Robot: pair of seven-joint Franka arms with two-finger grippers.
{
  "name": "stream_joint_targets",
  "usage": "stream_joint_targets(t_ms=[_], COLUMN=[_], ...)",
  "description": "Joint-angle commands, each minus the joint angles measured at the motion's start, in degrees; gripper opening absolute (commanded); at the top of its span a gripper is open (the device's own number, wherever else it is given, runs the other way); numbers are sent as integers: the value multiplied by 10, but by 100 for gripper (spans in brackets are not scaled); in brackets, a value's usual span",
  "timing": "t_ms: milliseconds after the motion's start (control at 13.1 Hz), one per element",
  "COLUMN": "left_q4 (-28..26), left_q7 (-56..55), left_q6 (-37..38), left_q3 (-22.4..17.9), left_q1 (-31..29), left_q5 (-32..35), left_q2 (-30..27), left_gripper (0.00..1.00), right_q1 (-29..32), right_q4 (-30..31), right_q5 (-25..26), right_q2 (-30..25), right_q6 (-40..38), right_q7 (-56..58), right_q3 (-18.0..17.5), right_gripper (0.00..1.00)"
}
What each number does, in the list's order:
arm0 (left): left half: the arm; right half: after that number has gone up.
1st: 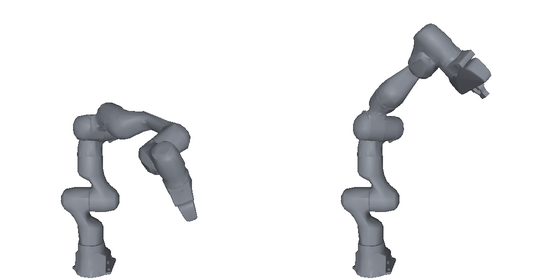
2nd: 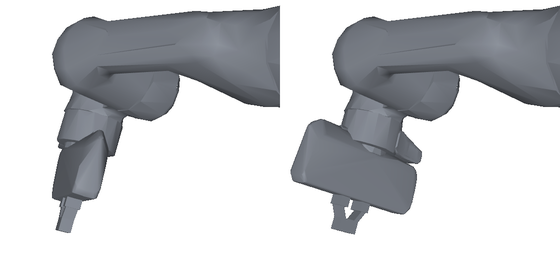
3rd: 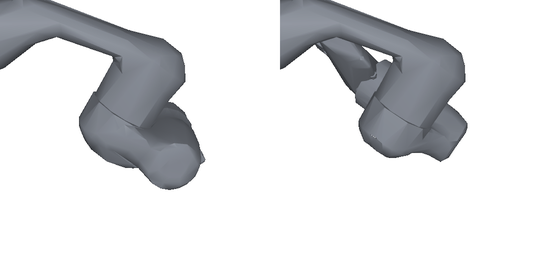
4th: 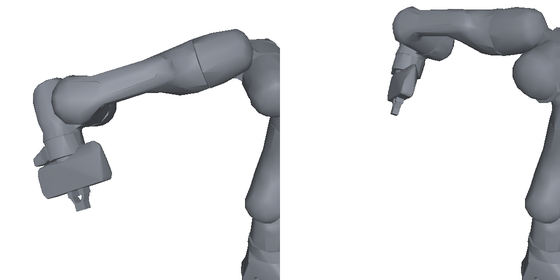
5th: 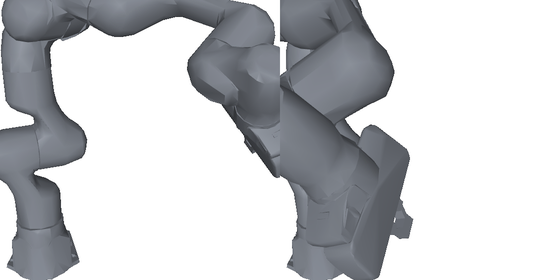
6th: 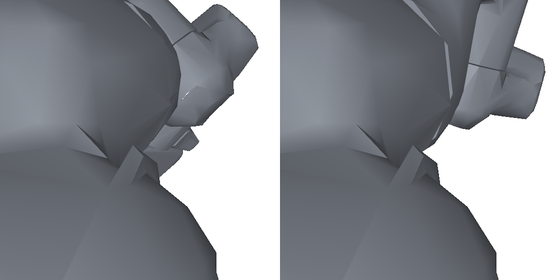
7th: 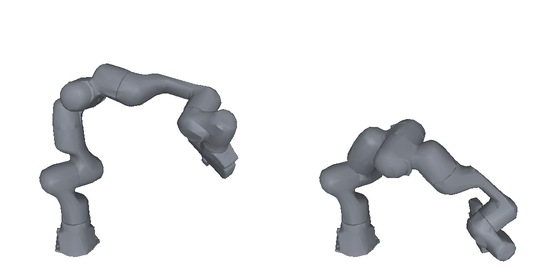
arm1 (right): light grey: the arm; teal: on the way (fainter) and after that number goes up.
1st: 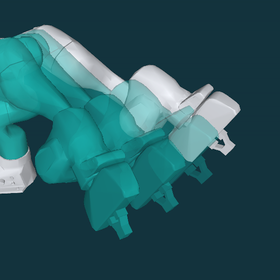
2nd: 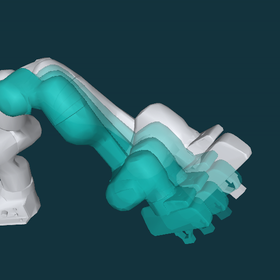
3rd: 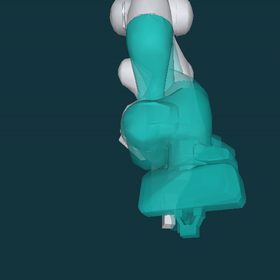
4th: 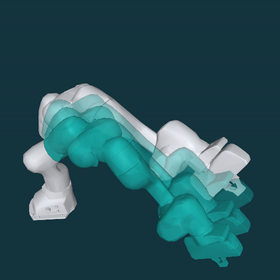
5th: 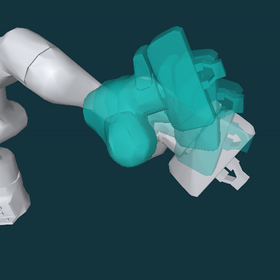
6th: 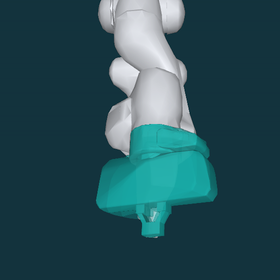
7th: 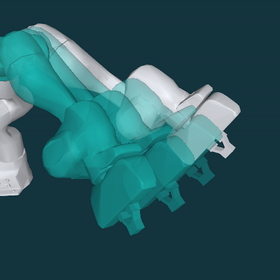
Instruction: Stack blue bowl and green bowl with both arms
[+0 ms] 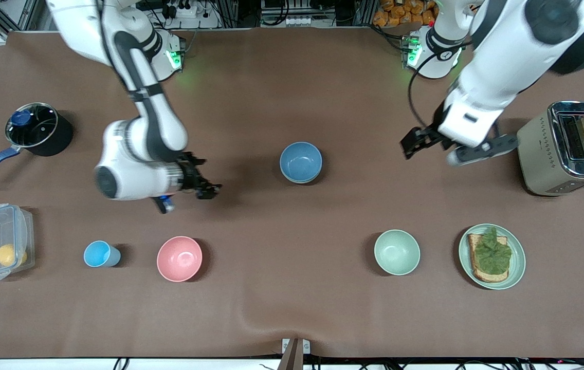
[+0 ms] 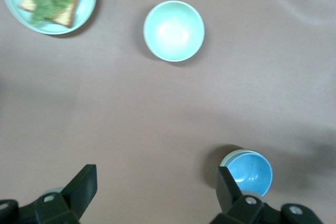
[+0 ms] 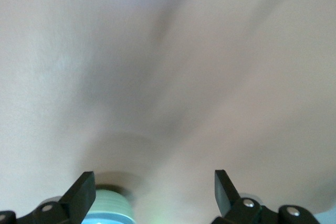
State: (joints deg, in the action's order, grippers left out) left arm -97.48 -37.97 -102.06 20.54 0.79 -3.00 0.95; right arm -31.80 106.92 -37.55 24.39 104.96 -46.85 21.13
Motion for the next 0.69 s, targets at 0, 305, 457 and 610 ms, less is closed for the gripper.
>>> stream_joint_targets(t_ms=[0, 305, 457, 610], left_q4=[51, 65, 76, 85], left_q7=[36, 139, 196, 235], left_q6=[71, 100, 122, 137], left_q3=[5, -15, -68, -91], left_q1=[-38, -71, -48, -49], left_q5=[13, 12, 12, 12], left_q2=[-2, -23, -23, -23], left_gripper=[100, 100, 100, 100], right_q1=[6, 11, 18, 19], right_q4=[7, -76, -140, -180], right_q5=[11, 92, 113, 115], right_q2=[-25, -35, -35, -34], right_q6=[-73, -174, -209, -243], right_q7=[159, 190, 190, 191], right_q3=[90, 152, 164, 180], right_gripper=[100, 100, 100, 100])
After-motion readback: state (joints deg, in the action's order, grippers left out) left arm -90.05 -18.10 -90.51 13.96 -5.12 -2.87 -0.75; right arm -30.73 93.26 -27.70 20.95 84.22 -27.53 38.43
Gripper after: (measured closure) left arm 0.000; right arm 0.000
